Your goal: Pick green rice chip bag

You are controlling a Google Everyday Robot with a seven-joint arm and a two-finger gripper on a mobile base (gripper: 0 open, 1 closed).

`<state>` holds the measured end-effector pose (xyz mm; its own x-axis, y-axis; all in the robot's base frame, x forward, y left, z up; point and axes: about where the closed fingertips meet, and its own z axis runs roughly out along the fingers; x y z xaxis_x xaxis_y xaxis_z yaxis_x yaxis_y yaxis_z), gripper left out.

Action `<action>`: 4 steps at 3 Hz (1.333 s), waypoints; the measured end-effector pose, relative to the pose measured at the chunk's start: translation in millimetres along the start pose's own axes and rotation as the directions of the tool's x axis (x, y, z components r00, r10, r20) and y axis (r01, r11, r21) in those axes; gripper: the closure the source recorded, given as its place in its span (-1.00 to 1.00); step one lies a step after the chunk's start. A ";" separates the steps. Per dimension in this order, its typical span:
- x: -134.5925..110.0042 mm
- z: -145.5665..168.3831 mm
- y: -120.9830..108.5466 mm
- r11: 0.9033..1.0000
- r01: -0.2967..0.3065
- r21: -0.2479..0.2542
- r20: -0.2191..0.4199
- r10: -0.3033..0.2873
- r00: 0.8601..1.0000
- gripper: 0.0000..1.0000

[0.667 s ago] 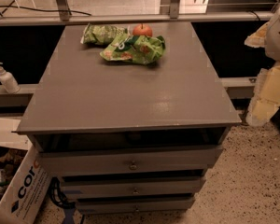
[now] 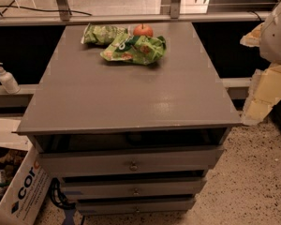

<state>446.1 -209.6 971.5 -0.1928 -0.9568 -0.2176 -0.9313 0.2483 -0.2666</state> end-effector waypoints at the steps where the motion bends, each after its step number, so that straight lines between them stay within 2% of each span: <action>1: -18.3 22.2 -16.4 1.000 0.015 0.022 0.070 -0.017 0.997 -1.00; 3: -72.5 73.4 -66.8 0.997 0.013 0.073 0.223 -0.029 0.974 -1.00; 4: -100.7 90.0 -83.8 0.996 0.045 0.073 0.315 -0.066 0.947 -1.00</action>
Offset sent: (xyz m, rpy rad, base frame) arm 0.1118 0.0623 -0.0439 0.2155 -0.1434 0.0539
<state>571.3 -120.5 931.3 -0.0239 -0.8745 -0.4844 -0.9140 0.2154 -0.3437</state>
